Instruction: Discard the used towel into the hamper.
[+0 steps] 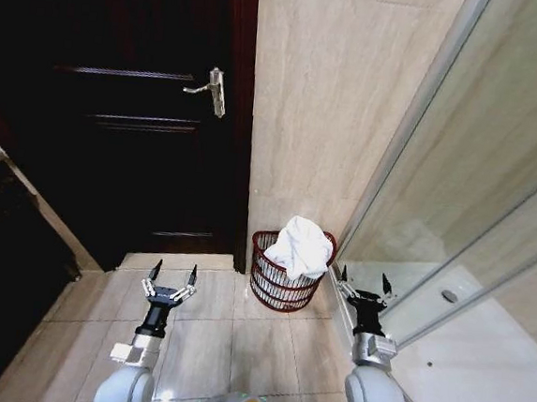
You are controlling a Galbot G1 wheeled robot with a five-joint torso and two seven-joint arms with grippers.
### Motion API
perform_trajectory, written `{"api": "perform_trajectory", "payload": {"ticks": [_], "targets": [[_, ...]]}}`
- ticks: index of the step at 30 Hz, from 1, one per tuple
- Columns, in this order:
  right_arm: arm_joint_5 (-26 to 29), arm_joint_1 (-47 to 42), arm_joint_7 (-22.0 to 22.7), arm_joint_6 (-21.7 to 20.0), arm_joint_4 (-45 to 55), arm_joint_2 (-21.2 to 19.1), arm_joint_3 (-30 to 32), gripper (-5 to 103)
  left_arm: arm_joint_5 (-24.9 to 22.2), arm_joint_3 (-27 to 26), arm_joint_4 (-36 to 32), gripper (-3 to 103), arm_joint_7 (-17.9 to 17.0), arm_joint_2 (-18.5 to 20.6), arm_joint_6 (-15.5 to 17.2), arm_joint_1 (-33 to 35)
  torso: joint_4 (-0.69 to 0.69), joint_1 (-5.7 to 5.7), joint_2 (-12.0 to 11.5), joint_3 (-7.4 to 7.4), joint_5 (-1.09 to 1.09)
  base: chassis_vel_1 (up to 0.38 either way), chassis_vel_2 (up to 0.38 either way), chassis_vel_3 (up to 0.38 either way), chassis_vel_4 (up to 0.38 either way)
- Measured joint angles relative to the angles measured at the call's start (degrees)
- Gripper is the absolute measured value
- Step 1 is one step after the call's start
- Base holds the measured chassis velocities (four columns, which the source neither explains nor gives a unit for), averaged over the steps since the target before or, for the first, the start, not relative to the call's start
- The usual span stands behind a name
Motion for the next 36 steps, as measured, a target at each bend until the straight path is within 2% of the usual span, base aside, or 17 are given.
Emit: {"api": "perform_trajectory", "payload": {"ticks": [14, 15, 18, 26, 36], "targets": [[0.28, -0.01, 0.96, 0.56, -1.12, 0.76, -0.66, 100, 1.08, 0.48, -0.24, 100, 0.17, -0.47, 0.06, -0.36, 0.0, 0.11, 0.2, 0.13, 0.0, 0.167, 0.174, -0.165, -0.157], [0.88, -0.02, 1.19, 0.75, -1.12, 0.79, -0.75, 100, 1.16, 0.5, -0.2, 100, 0.16, -0.68, 0.06, -0.36, 0.0, 0.11, 0.22, 0.13, -0.06, 0.189, 0.136, -0.148, -0.152], [1.17, -0.02, 0.63, 0.76, -1.08, 0.9, -0.49, 100, 1.49, 0.62, -0.1, 100, 0.16, -1.15, 0.02, -0.28, 0.01, 0.11, 0.25, 0.15, -0.01, 0.111, 0.113, -0.05, -0.086], [4.55, 1.44, -0.03, -2.53, -0.22, -1.44, 0.2, 100, 2.35, 0.96, -0.78, 100, 0.17, -1.65, 0.06, -0.09, 0.0, 0.12, 0.32, 0.19, 0.01, -0.048, -0.045, 0.042, 0.033], [4.95, 2.4, -0.9, -4.21, 0.14, -1.37, -0.03, 100, 3.14, 0.99, -1.61, 100, 0.15, -1.88, 0.12, 0.63, 0.0, 0.14, 0.36, 0.21, 0.0, -0.067, 0.077, 0.061, -0.078]]}}
